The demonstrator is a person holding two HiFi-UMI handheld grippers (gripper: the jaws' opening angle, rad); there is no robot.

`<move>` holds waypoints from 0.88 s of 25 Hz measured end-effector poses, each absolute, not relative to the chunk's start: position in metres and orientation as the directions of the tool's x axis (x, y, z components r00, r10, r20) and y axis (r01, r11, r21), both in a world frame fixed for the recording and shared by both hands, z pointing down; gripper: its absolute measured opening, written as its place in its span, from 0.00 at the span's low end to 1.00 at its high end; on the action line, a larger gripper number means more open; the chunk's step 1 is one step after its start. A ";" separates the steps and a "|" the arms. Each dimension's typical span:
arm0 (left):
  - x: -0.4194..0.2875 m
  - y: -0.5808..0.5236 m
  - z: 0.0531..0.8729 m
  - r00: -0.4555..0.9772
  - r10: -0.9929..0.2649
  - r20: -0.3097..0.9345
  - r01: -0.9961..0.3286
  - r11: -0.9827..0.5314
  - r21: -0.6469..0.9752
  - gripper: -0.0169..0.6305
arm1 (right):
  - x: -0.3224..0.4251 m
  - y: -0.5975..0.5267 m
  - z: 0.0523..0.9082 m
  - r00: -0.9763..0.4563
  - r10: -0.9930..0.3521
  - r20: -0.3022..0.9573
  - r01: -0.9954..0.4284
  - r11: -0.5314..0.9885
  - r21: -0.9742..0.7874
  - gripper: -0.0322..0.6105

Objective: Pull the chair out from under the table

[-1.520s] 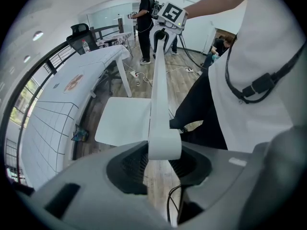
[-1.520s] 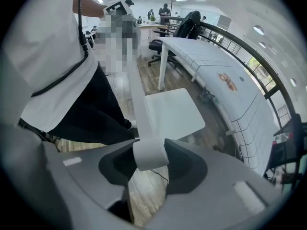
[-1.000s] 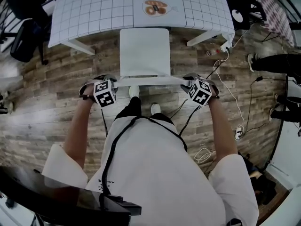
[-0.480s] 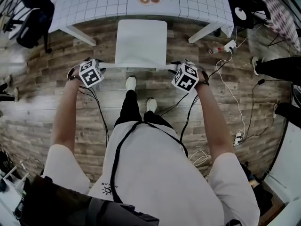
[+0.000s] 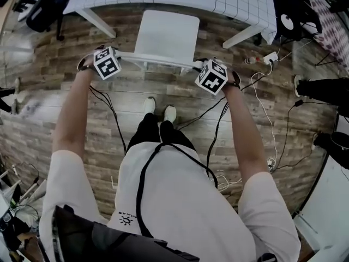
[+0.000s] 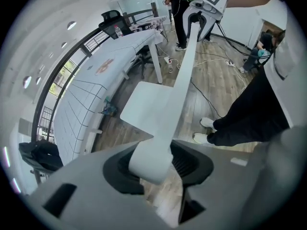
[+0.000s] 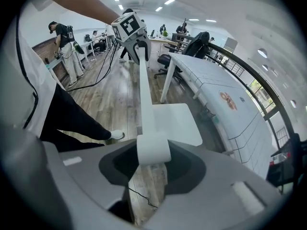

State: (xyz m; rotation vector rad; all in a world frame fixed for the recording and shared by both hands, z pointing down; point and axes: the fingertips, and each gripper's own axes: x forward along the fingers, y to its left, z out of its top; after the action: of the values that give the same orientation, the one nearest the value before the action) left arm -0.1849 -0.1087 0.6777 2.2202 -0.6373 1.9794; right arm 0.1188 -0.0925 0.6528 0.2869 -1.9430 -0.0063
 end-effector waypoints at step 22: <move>-0.177 -0.006 0.672 0.219 -0.104 0.970 -0.172 -0.983 -0.067 0.24 | 0.122 -0.015 0.650 -0.284 -0.166 0.944 -0.138 0.982 0.132 0.26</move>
State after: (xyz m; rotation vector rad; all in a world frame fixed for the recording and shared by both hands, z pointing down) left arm -0.1773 -0.0058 0.6718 2.4087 -0.2740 1.9105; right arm 0.1225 -0.0155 0.6503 0.2208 -1.8647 -0.0284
